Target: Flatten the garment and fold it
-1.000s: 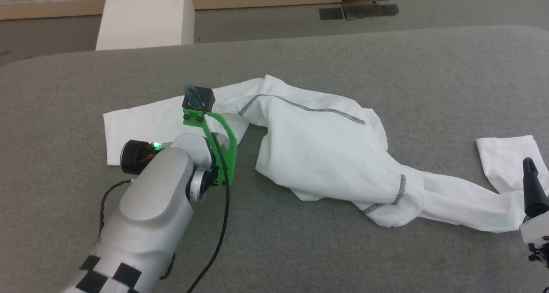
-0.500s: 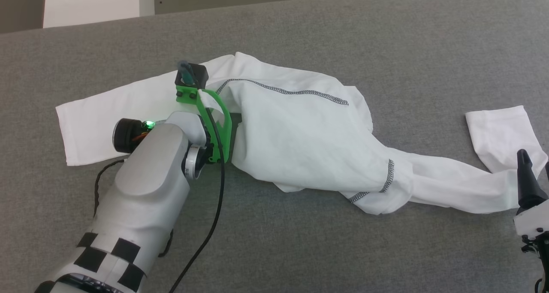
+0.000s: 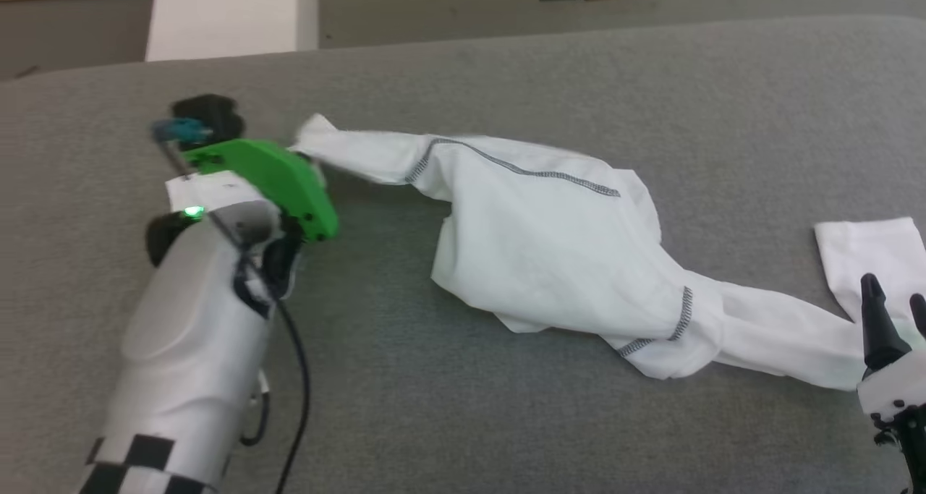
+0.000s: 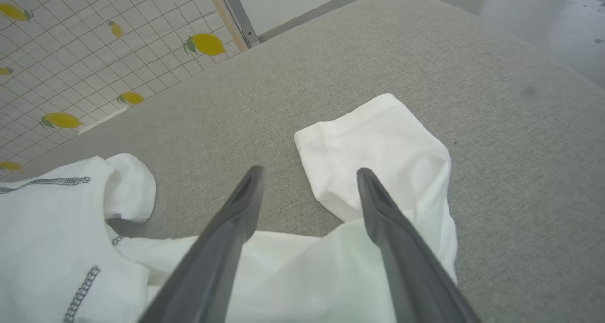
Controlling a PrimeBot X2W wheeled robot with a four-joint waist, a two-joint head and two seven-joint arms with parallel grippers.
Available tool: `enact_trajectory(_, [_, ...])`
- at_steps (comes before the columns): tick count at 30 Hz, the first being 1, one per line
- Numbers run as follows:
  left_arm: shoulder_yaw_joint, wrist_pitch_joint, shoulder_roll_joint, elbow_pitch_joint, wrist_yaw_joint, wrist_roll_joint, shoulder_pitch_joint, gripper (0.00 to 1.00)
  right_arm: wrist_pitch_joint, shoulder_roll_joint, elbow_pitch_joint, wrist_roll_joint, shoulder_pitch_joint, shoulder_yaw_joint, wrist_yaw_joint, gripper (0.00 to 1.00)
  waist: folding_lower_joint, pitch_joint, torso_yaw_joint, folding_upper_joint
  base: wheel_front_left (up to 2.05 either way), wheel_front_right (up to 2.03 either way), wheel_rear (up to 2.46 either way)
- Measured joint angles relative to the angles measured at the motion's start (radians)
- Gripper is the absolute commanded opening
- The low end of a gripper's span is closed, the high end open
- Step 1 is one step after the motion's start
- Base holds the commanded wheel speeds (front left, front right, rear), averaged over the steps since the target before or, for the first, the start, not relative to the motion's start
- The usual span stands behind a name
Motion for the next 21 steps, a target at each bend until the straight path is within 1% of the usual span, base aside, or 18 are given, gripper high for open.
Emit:
enact_trajectory(4, [0.077,-0.046,0.060,-0.125,0.051,-0.029,0.085,0.00,0.010,0.000,0.000,-0.008,0.028,0.002,0.000,1.00,0.0000,-0.038,0.046,0.0000,0.00,0.00,0.00])
enact_trajectory(6, [0.123,-0.055,0.093,-0.197,0.092,-0.045,0.163,0.00,0.014,0.000,-0.002,-0.011,0.037,0.007,0.000,1.00,0.0000,-0.062,0.069,0.0000,0.00,0.00,0.00])
enact_trajectory(7, [0.147,-0.062,0.102,-0.227,0.109,-0.053,0.202,0.00,0.015,0.000,-0.002,-0.011,0.041,0.008,0.000,1.00,0.0000,-0.072,0.077,0.0000,0.00,0.00,0.00])
enact_trajectory(10, [0.215,-0.063,0.128,-0.313,0.177,-0.081,0.369,0.00,0.018,0.000,-0.002,-0.011,0.047,0.012,0.000,1.00,0.0000,-0.108,0.105,0.0000,0.00,0.00,0.00])
enact_trajectory(14, [0.293,-0.062,0.124,-0.346,0.256,-0.129,0.576,0.00,0.020,0.000,-0.002,-0.011,0.058,0.021,0.000,1.00,0.0000,-0.143,0.127,0.0000,0.00,0.00,0.00])
enact_trajectory(16, [0.332,-0.062,0.105,-0.342,0.290,-0.165,0.673,0.00,0.023,0.000,-0.001,-0.011,0.065,0.027,0.000,1.00,0.0000,-0.159,0.135,0.0000,0.00,0.00,0.00])
enact_trajectory(17, [0.345,-0.062,0.090,-0.339,0.298,-0.180,0.714,0.00,0.026,0.001,-0.001,-0.011,0.067,0.029,0.000,1.00,0.0000,-0.166,0.136,0.0000,0.00,0.00,0.00])
enact_trajectory(20, [0.349,-0.045,0.047,-0.320,0.295,-0.218,0.782,0.00,0.027,0.000,0.000,-0.011,0.079,0.030,0.000,1.00,0.0000,-0.182,0.140,0.0000,0.00,0.00,0.00])
enact_trajectory(21, [0.350,-0.046,0.038,-0.319,0.292,-0.229,0.788,0.27,0.027,0.001,0.001,-0.011,0.084,0.030,0.000,1.00,0.0000,-0.185,0.141,0.0000,0.00,0.00,0.00])
